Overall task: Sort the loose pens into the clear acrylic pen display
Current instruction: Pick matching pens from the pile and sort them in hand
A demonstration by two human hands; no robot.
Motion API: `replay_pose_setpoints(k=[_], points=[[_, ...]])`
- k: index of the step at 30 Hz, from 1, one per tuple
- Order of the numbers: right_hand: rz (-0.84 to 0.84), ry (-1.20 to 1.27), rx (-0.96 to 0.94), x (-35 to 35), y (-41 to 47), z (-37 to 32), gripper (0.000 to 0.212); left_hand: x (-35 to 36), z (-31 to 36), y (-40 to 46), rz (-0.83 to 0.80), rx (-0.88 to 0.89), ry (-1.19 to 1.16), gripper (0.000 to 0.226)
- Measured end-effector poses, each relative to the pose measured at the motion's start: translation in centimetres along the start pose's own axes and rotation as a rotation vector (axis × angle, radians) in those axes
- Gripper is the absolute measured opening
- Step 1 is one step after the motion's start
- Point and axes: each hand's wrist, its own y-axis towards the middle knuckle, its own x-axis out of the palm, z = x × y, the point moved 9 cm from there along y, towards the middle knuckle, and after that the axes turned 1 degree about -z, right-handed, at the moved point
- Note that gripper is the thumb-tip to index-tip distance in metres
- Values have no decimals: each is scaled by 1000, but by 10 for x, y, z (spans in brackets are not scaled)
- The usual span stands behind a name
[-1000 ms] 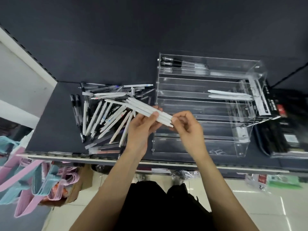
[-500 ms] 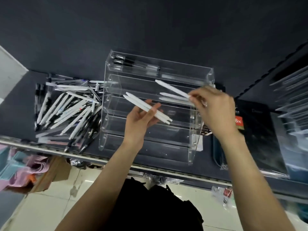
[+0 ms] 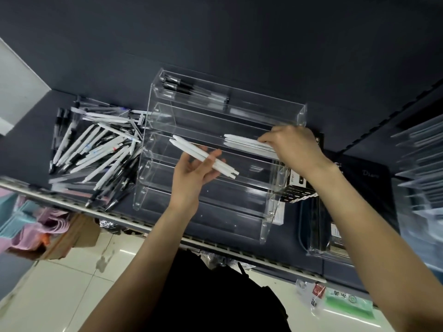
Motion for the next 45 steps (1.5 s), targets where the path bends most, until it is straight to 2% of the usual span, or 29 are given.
replay_pose_setpoints(k=[2, 6, 9, 11, 13, 17, 22, 24, 27, 29, 31, 34, 40, 45], points=[[-34, 42, 5, 0, 0, 3, 53, 0, -1, 2, -11, -5, 0, 21], [-66, -11, -18, -4, 0, -9, 52, 2, 1, 5, -25, -4, 6, 24], [66, 5, -17, -20, -8, -18, 44, 6, 2, 8, -34, -5, -11, 22], [185, 282, -6, -36, -19, -31, 24, 11, 2, 9, -63, 0, -32, 21], [161, 546, -20, -38, -26, -50, 19, 19, 4, 9, -111, 20, -36, 22], [104, 719, 30, -30, -28, -53, 17, 31, 10, 8, -171, 101, -1, 21], [-75, 853, 41, -29, -23, -47, 24, 36, 13, 4, -203, 126, -7, 34], [38, 737, 82, -40, -19, -28, 23, 29, 17, 7, -152, 140, 7, 37], [261, 349, 99, -54, -15, -6, 17, 11, 22, 13, -60, 139, 17, 36], [299, 208, 61, -49, -12, -8, 15, 0, 22, 16, -26, 123, 15, 33], [284, 43, 21, -38, -8, -13, 21, -7, 22, 17, -2, 109, 18, 30], [160, -158, 24, -18, -3, -17, 33, -11, 20, 18, 16, 102, 33, 29], [46, -286, -19, -12, -2, -22, 31, -6, 13, 16, -17, 76, 46, 25], [-41, -416, -46, -13, -5, -26, 29, 2, 9, 16, -59, 67, 53, 33]])
